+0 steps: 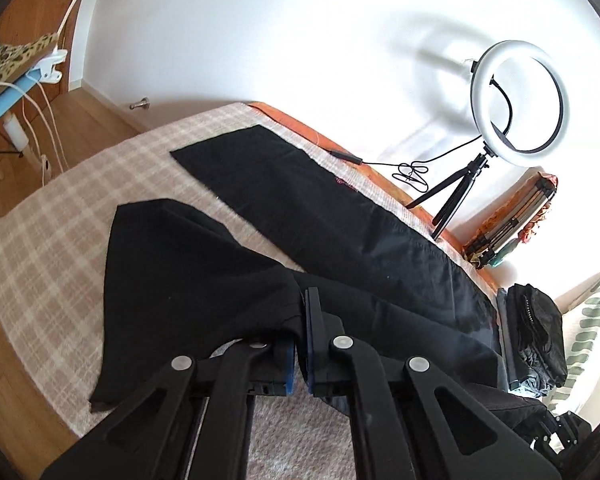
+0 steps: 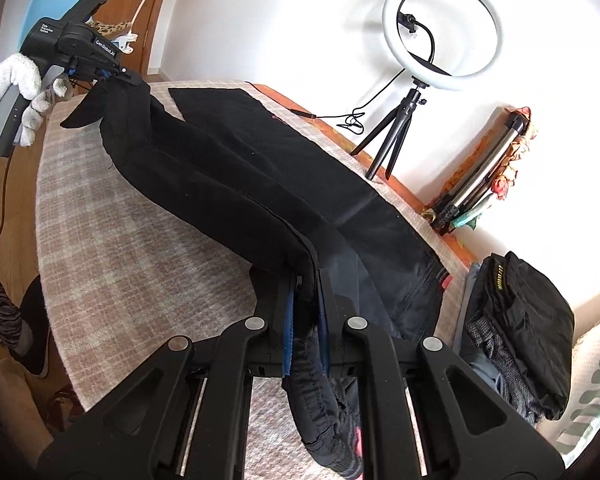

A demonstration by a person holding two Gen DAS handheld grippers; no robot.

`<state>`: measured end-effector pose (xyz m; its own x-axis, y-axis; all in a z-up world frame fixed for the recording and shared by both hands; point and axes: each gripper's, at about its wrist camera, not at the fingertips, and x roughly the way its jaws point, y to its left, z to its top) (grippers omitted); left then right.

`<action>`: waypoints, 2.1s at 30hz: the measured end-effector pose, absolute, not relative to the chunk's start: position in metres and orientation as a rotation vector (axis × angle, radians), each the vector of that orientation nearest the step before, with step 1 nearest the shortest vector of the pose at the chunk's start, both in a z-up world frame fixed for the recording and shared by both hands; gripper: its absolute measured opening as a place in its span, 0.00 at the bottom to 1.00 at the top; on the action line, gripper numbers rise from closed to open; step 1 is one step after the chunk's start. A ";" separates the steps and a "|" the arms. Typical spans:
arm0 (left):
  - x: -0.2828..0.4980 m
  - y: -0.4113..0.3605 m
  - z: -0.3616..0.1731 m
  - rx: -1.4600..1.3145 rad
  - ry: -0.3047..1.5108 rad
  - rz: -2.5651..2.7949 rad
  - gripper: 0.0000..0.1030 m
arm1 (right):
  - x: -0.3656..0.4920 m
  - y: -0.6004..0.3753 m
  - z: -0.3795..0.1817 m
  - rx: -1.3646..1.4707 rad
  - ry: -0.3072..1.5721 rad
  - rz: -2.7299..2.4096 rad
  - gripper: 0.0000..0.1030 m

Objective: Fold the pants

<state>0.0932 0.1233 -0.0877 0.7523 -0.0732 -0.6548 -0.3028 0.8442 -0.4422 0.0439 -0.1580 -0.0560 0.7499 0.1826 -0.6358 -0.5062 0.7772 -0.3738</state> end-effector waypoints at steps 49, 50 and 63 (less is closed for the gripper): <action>0.387 0.094 -0.141 -0.267 0.950 0.203 0.01 | 0.335 -0.285 -0.062 -0.214 0.971 0.330 0.60; 0.389 0.094 -0.140 -0.257 0.964 0.203 0.01 | 0.331 -0.277 -0.069 -0.229 0.987 0.354 0.60; 0.409 0.161 -0.123 -0.529 1.151 -0.033 0.07 | 0.326 -0.245 -0.139 -0.362 1.086 0.305 0.60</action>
